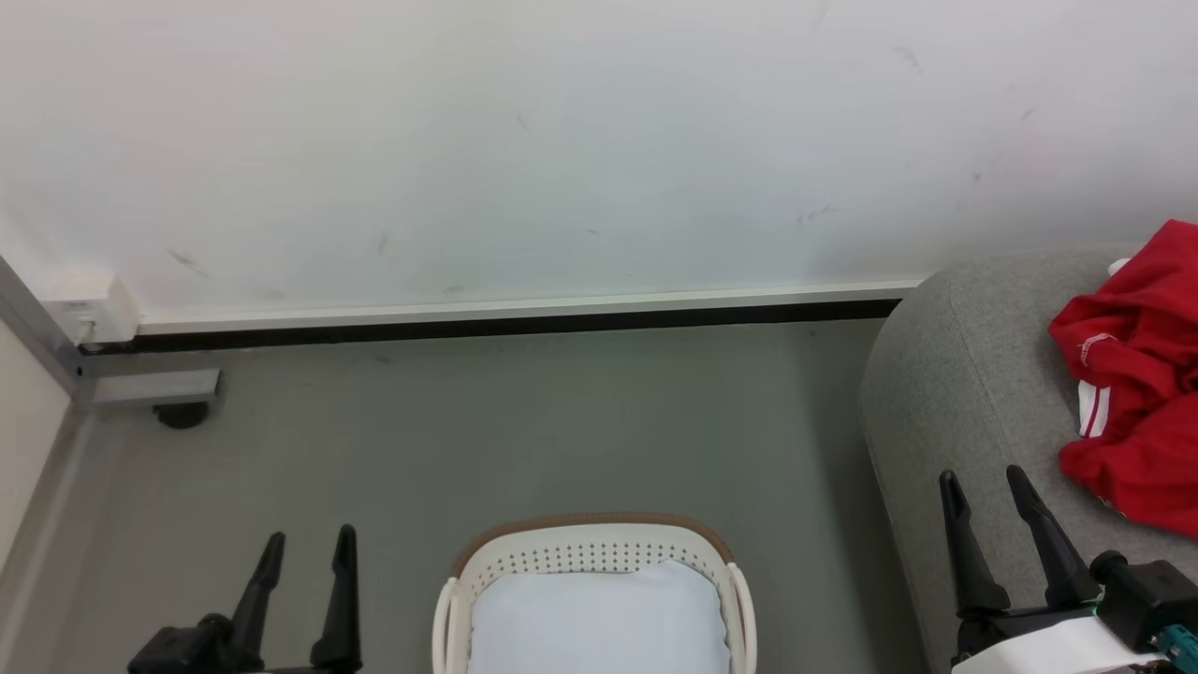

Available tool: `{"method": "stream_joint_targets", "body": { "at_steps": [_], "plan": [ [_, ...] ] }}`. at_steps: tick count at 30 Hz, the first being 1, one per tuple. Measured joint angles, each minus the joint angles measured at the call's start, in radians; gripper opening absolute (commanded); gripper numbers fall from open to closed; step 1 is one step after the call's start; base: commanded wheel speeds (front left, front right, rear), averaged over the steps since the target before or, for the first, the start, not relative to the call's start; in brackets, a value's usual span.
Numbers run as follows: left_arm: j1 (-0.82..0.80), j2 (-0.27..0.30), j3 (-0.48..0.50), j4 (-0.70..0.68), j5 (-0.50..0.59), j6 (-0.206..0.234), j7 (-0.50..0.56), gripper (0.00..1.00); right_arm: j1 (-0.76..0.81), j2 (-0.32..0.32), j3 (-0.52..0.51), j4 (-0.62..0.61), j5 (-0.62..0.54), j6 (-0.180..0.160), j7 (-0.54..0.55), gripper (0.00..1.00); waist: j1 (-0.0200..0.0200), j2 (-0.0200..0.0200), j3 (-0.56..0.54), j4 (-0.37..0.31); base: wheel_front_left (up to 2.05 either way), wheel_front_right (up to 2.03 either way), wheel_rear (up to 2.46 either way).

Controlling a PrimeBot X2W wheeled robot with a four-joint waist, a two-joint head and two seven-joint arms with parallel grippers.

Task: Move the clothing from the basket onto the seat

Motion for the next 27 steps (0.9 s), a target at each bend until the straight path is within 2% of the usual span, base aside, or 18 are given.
{"method": "stream_joint_targets", "body": {
  "at_steps": [10, 27],
  "plan": [
    [-0.007, -0.023, 0.031, 0.034, 0.059, -0.012, 0.0, 1.0, 0.014, 0.025, -0.007, 0.006, -0.003, 0.0, 0.0, 1.0, 0.0, 0.0, -0.01, 0.006, 0.0, 0.0, 0.0],
    [-0.016, -0.032, 0.006, 0.039, 0.06, -0.015, 0.0, 1.0, 0.019, 0.037, 0.0, 0.007, -0.003, 0.0, 0.0, 1.0, 0.0, 0.0, -0.012, 0.002, 0.0, 0.0, 0.0]
  ]
}}
